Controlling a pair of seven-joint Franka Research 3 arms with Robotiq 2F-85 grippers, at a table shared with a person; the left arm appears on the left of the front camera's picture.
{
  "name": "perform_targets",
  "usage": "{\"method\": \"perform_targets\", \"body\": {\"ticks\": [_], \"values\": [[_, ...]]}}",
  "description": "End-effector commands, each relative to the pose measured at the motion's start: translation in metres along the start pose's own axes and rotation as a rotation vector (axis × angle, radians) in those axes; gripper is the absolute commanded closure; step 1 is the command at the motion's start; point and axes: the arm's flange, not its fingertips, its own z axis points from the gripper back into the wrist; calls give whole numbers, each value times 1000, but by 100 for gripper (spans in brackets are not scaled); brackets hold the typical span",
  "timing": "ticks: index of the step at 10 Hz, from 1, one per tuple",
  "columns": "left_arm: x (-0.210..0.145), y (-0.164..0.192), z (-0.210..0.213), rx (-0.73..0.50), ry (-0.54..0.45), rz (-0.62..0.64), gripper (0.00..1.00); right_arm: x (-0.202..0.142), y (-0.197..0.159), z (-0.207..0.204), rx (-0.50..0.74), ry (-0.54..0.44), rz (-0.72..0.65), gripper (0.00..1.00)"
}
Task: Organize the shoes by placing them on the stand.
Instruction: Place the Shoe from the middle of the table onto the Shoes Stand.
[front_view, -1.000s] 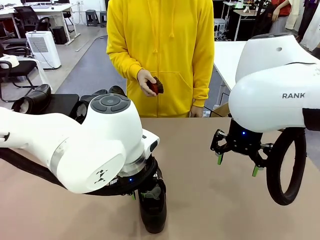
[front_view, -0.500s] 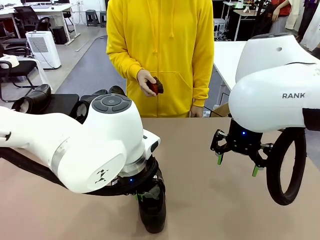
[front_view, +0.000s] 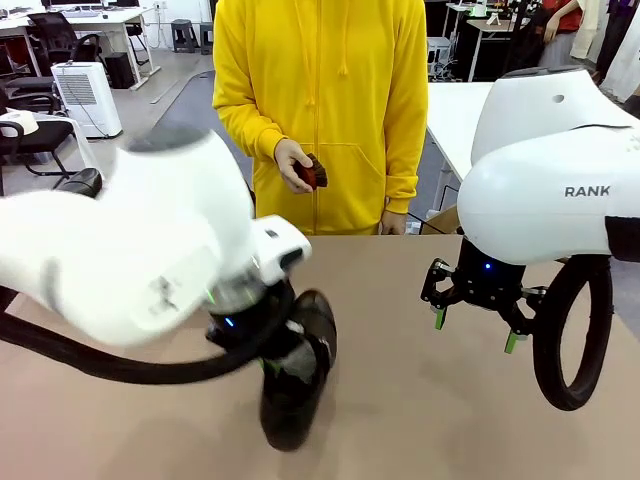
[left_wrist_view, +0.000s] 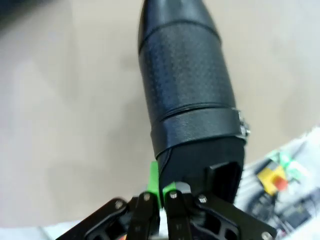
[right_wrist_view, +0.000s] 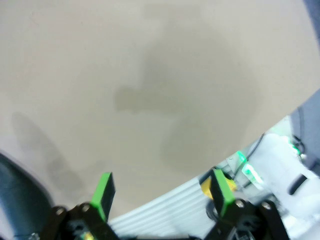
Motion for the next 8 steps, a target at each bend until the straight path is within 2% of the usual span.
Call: {"method": "perform_targets", "body": {"ticks": [1,2,4,6,7,8], "values": [[7,45,67,-55,-23,-108,100,4,-2,2,-6,-14,15,0],[14,64,88,-46,-80,-159,100,4,-2,2,-6,-14,15,0],[28,107,115,10,-167,-158,100,4,-2,2,-6,-14,15,0],[53,155,143,44,-295,-79,100,4,-2,2,-6,-14,15,0],[62,171,158,7,-337,14,100,4,-2,2,-6,-14,15,0],[39,146,138,36,-228,-105,100,4,-2,2,-6,-14,15,0]]}}
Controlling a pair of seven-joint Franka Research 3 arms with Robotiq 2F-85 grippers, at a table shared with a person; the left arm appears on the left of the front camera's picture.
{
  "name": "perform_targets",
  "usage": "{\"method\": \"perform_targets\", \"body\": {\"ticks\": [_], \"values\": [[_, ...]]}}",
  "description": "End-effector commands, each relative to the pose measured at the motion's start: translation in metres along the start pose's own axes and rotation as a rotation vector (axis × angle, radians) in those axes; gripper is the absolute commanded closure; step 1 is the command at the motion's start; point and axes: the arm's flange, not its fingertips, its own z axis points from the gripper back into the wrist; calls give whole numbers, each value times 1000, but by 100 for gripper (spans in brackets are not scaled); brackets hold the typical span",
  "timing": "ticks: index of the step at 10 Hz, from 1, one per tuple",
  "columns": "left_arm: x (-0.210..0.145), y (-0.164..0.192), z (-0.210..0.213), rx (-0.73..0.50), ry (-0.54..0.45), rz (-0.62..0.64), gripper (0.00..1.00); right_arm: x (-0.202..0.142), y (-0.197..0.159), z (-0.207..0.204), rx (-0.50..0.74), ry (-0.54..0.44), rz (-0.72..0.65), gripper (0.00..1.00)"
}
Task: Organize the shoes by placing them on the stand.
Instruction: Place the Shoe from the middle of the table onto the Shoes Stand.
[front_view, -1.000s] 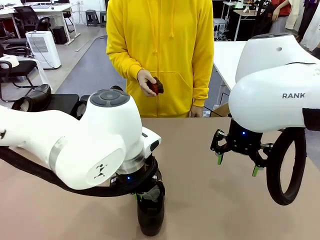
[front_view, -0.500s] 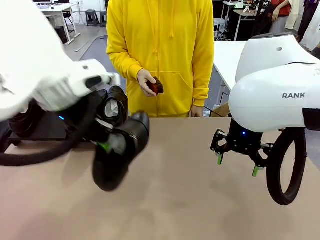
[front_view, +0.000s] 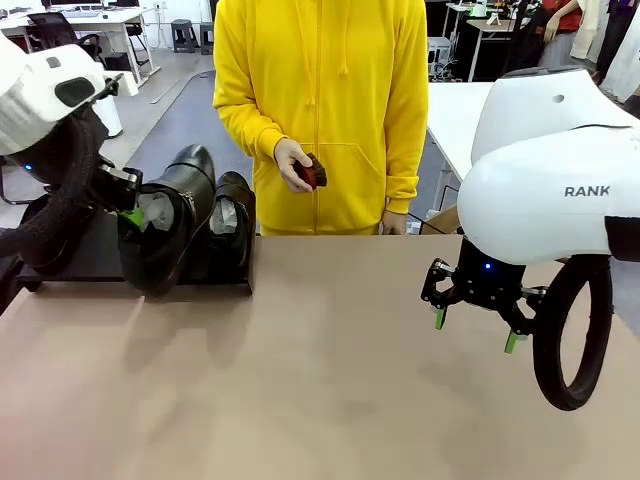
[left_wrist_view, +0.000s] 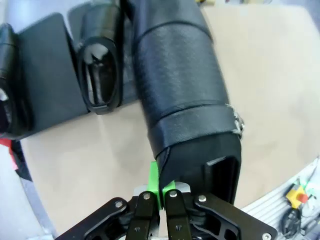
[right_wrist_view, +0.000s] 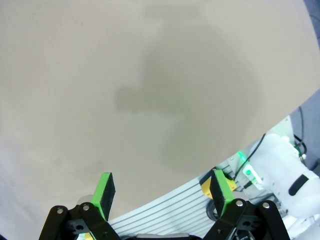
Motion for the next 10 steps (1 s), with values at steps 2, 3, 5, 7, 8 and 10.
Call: {"method": "perform_targets", "body": {"ticks": [2,3,5,7,8,10], "values": [[-14,-29,-7,-14,51,-60,100,3,-2,2,-6,-14,15,0],[-5,-11,-6,-4,25,-22,100,3,-2,2,-6,-14,15,0],[7,19,4,90,-149,-35,100,3,-2,2,-6,-14,15,0],[26,68,5,172,-180,-25,100,3,-2,2,-6,-14,15,0],[34,89,1,206,-181,-16,100,3,-2,2,-6,-14,15,0],[52,130,-19,268,-206,67,100,3,-2,2,-6,-14,15,0]]}}
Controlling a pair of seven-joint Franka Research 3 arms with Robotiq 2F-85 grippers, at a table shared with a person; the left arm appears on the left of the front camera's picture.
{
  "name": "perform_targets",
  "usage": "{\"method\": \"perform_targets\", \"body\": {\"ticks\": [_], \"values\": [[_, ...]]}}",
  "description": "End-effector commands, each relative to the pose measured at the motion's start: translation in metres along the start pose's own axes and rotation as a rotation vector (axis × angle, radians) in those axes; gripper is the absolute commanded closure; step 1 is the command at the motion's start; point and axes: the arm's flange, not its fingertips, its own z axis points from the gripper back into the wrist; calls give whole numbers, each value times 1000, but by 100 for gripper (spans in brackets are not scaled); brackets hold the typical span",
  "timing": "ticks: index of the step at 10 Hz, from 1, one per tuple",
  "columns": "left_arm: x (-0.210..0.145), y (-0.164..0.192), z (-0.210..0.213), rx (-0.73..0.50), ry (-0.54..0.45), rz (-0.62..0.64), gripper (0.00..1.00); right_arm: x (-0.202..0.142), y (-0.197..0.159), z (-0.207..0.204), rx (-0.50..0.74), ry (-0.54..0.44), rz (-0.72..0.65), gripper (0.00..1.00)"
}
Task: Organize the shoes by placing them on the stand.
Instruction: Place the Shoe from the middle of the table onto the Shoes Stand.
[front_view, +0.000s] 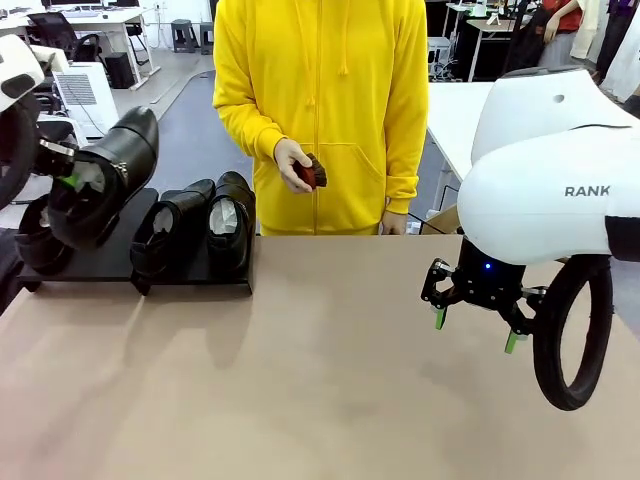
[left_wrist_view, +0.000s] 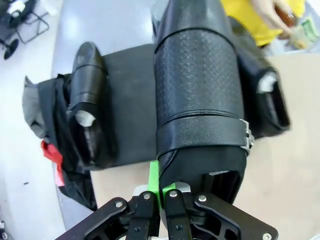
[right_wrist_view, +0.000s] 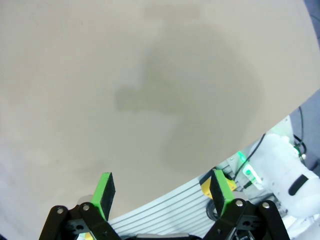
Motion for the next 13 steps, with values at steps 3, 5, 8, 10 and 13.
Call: {"method": "perform_targets", "body": {"ticks": [3,5,8,10,13], "values": [[17,21,-74,66,14,142,100,3,-2,2,-7,-14,15,0],[12,26,-103,55,23,205,100,3,-2,2,-7,-14,15,0],[9,28,-116,61,8,239,100,3,-2,2,-7,-14,15,0],[6,29,-125,66,30,244,100,3,-2,2,-7,-14,15,0],[7,30,-135,76,48,230,100,3,-2,2,-7,-14,15,0]]}}
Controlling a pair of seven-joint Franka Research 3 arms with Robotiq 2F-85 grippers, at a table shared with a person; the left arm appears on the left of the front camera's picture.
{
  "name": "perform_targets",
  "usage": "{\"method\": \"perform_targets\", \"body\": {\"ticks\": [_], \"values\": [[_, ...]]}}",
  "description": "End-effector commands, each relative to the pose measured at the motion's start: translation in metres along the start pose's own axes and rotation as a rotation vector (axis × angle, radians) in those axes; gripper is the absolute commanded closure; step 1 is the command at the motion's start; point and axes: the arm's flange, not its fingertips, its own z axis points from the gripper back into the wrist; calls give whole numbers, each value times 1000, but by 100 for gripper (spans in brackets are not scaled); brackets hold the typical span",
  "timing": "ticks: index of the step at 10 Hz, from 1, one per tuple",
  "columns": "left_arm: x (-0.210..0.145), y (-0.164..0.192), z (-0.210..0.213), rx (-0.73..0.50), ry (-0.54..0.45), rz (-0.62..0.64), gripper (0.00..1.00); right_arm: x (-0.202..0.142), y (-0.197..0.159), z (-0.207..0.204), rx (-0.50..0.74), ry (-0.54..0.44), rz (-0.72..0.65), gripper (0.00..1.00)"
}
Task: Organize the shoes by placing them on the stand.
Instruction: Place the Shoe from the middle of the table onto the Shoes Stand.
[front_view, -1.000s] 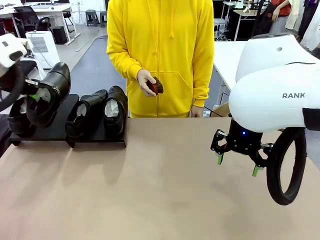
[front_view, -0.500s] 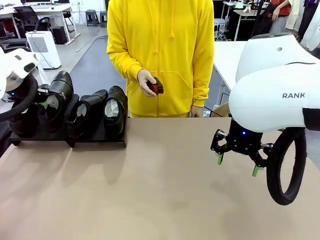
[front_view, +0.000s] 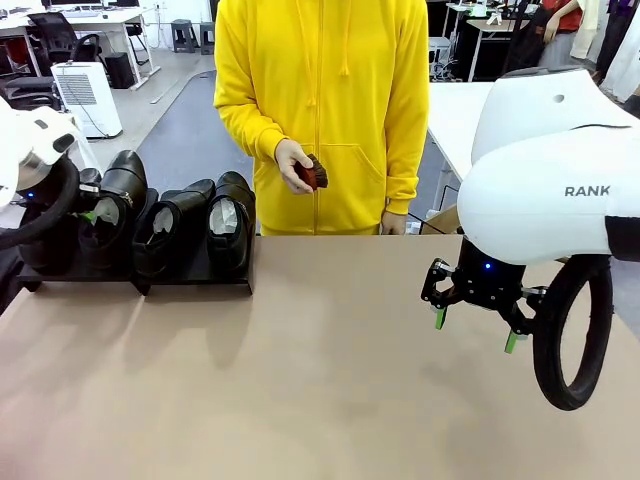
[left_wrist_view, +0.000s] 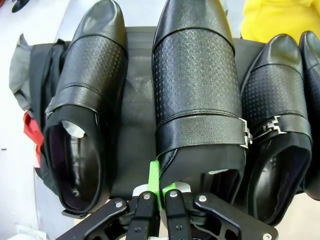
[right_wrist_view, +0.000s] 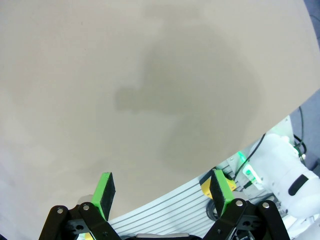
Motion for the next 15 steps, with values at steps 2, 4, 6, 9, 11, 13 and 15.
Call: {"method": "perform_targets", "body": {"ticks": [2,4,6,9,11,13,15], "values": [[11,-4,-1,35,-25,9,84,3,-2,2,-7,-14,15,0],[12,-4,-8,41,-19,16,47,3,-2,2,-7,-14,15,0],[12,-2,-10,56,-29,27,8,3,-2,2,-7,-14,15,0],[9,-10,24,81,-89,8,0,3,-2,2,-7,-14,15,0],[9,-11,53,94,-77,-5,0,3,-2,2,-7,-14,15,0],[2,-3,78,80,-40,35,0,3,-2,2,-7,-14,15,0],[-13,2,103,3,28,40,0,3,-2,2,-7,-14,15,0]]}}
